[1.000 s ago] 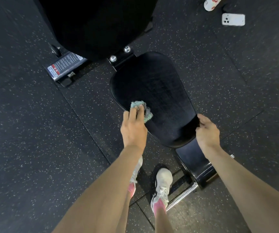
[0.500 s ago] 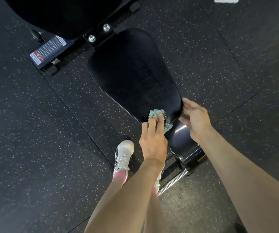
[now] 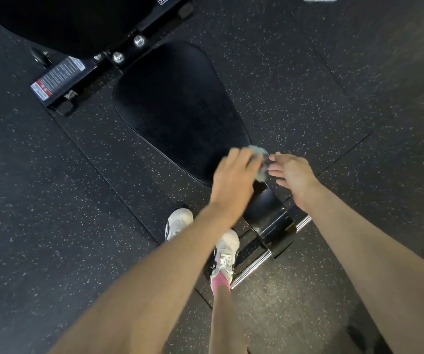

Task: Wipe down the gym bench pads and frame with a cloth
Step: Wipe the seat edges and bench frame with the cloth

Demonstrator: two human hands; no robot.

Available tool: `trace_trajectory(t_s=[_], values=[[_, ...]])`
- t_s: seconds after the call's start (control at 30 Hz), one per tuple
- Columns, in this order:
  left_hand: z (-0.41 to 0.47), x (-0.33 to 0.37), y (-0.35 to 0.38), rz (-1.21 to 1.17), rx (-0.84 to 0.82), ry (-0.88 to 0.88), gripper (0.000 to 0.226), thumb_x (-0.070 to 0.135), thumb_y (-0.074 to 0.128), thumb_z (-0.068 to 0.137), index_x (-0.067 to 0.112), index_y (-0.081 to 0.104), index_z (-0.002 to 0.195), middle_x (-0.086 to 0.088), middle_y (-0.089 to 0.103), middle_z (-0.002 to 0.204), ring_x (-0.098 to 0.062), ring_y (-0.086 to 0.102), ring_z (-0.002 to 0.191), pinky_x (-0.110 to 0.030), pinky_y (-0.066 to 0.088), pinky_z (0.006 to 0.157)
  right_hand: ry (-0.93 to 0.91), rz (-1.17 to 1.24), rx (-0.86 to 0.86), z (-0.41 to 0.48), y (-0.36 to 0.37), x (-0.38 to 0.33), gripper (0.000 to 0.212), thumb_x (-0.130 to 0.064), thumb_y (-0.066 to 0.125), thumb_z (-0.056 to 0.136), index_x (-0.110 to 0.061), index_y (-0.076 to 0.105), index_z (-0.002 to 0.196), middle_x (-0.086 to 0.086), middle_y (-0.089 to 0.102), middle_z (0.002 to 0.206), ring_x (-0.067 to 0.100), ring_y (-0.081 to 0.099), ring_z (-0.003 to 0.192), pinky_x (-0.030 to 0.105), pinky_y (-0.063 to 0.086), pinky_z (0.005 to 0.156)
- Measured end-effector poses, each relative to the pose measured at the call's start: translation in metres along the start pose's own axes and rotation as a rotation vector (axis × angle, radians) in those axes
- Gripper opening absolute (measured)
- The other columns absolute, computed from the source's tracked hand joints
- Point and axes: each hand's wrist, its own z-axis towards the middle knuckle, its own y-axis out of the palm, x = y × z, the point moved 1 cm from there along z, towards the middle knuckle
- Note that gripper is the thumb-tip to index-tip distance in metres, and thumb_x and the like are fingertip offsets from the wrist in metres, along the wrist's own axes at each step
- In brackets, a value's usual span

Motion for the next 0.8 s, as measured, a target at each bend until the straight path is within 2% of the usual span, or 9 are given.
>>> trace_trajectory(t_s=[0.1,0.2,0.3,0.43,0.53,0.6,0.67,0.73,0.8], values=[[0.038,-0.015,-0.005,0.206,-0.208,0.067,0.052,0.001,0.061,0.083,0.012,0.050,0.132,-0.004,0.048,0.131,-0.023,0.042,0.117,-0.031,0.041,0.091,0.060,0.063,0.007,-0.006,0.009,0.008,0.036,-0.030,0.039,0.104,-0.009,0.057,0.128,0.009,0.064,0.121,0.018,0.060,0.110,0.033,0.043,0.097],[0.045,-0.021,-0.001,0.299,-0.349,0.207,0.053,0.004,0.054,0.091,0.013,0.039,0.141,0.000,0.039,0.142,-0.022,0.033,0.127,-0.029,0.039,0.095,0.110,0.156,-0.025,-0.014,0.023,0.010,0.044,-0.035,0.033,0.105,-0.007,0.056,0.129,0.013,0.062,0.125,0.022,0.058,0.116,0.034,0.043,0.095],[0.034,-0.035,-0.009,0.310,-0.398,0.311,0.055,0.002,0.056,0.089,0.014,0.042,0.141,0.004,0.044,0.140,-0.021,0.037,0.124,-0.026,0.041,0.089,0.133,0.206,-0.037,-0.020,0.035,0.013,0.048,-0.038,0.031,0.105,-0.005,0.055,0.130,0.014,0.060,0.128,0.023,0.057,0.119,0.036,0.042,0.098],[0.014,-0.059,-0.025,0.343,-0.370,0.507,0.061,0.006,0.087,0.054,0.017,0.070,0.111,0.007,0.067,0.108,-0.020,0.059,0.094,-0.023,0.050,0.063,0.134,0.184,-0.038,-0.026,0.045,0.016,0.049,-0.037,0.031,0.105,-0.003,0.054,0.130,0.017,0.058,0.130,0.026,0.055,0.121,0.038,0.040,0.103],[0.002,-0.070,-0.033,0.329,-0.417,0.534,0.063,0.004,0.090,0.043,0.017,0.074,0.102,0.006,0.070,0.100,-0.019,0.062,0.086,-0.022,0.050,0.058,0.138,0.125,-0.040,-0.033,0.051,0.013,0.047,-0.036,0.031,0.105,-0.004,0.055,0.129,0.016,0.060,0.125,0.024,0.058,0.114,0.034,0.043,0.098],[-0.005,-0.076,-0.038,0.351,-0.467,0.541,0.059,0.003,0.083,0.059,0.017,0.069,0.115,0.004,0.066,0.115,-0.021,0.058,0.099,-0.024,0.051,0.070,0.110,0.043,-0.027,-0.035,0.057,0.012,0.047,-0.039,0.032,0.104,-0.006,0.059,0.123,0.017,0.064,0.119,0.026,0.061,0.109,0.038,0.046,0.100],[-0.010,-0.083,-0.044,0.386,-0.553,0.536,0.055,0.000,0.064,0.081,0.016,0.055,0.134,0.002,0.053,0.135,-0.023,0.046,0.118,-0.029,0.047,0.087,0.090,-0.013,-0.024,-0.037,0.063,0.008,0.045,-0.039,0.034,0.103,-0.005,0.061,0.117,0.019,0.065,0.114,0.031,0.063,0.108,0.045,0.045,0.101],[-0.012,-0.090,-0.056,0.462,-0.611,0.593,0.053,0.001,0.053,0.089,0.016,0.047,0.139,0.002,0.044,0.140,-0.022,0.038,0.123,-0.030,0.043,0.092,0.049,-0.092,-0.016,-0.039,0.067,0.002,0.045,-0.036,0.037,0.102,0.000,0.061,0.114,0.022,0.064,0.115,0.037,0.061,0.110,0.049,0.045,0.100],[-0.013,-0.105,-0.076,0.578,-0.698,0.646,0.046,0.005,0.052,0.091,0.017,0.048,0.135,0.002,0.043,0.137,-0.020,0.037,0.120,-0.029,0.042,0.091,0.022,-0.203,0.000,-0.040,0.068,-0.002,0.042,-0.032,0.043,0.100,0.004,0.062,0.111,0.025,0.064,0.115,0.041,0.059,0.111,0.052,0.045,0.099]])
